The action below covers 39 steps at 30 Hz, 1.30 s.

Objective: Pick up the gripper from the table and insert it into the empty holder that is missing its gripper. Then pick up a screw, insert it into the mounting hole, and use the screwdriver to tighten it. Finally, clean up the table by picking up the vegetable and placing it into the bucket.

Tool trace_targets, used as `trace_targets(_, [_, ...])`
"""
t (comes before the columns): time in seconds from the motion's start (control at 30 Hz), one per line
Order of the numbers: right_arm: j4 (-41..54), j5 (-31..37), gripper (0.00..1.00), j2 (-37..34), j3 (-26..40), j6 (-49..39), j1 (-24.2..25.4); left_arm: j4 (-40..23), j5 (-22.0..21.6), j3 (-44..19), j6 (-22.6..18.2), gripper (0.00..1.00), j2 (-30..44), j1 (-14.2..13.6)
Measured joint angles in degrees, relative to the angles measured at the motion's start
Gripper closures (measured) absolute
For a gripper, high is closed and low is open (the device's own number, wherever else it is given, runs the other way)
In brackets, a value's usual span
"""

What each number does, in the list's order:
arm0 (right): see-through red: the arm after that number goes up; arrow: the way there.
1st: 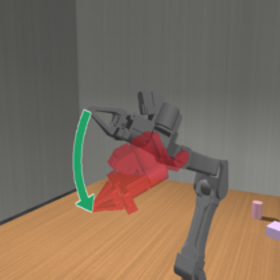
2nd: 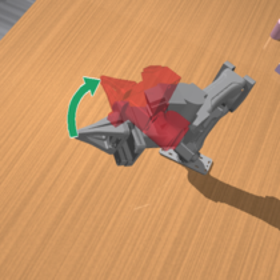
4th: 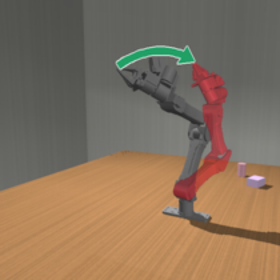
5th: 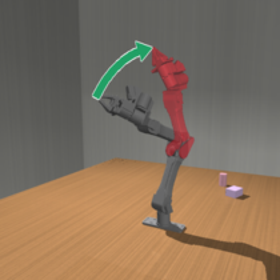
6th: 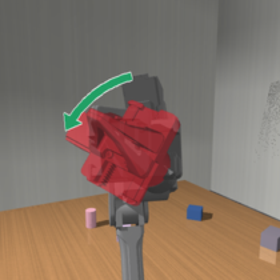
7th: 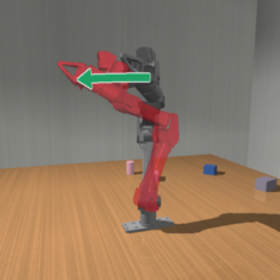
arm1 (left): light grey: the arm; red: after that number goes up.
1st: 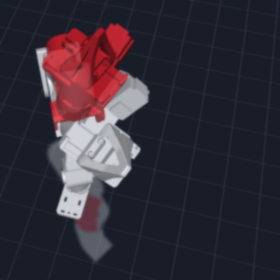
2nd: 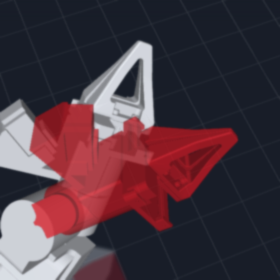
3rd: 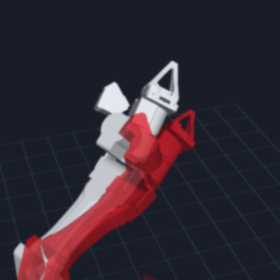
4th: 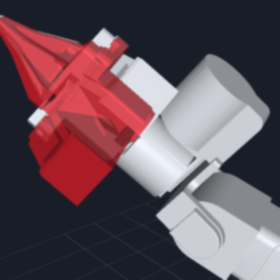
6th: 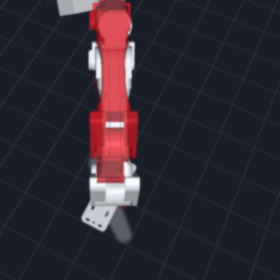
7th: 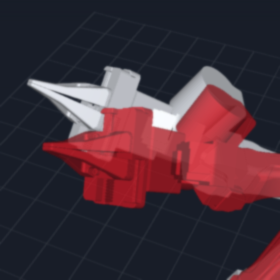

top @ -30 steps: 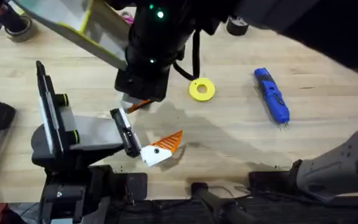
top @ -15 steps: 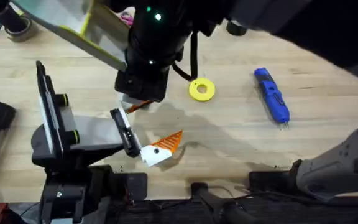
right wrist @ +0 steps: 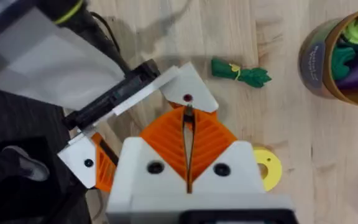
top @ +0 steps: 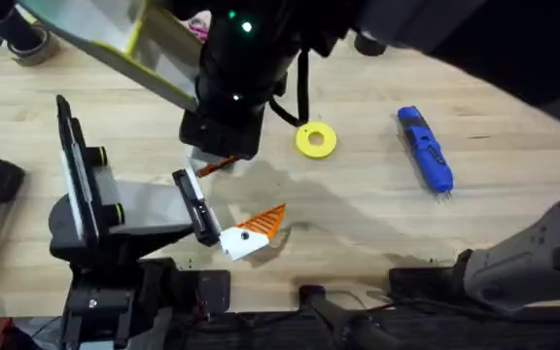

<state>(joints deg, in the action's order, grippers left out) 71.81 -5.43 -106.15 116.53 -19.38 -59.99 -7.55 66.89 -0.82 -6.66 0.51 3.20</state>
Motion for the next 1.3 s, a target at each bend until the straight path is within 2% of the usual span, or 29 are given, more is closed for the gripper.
trace_targets(1.3, [-0.02,0.00,0.995,-1.14,0.00,0.00,-0.37,0.00,0.00,0.00,-0.02,0.015,0.00,0.00])
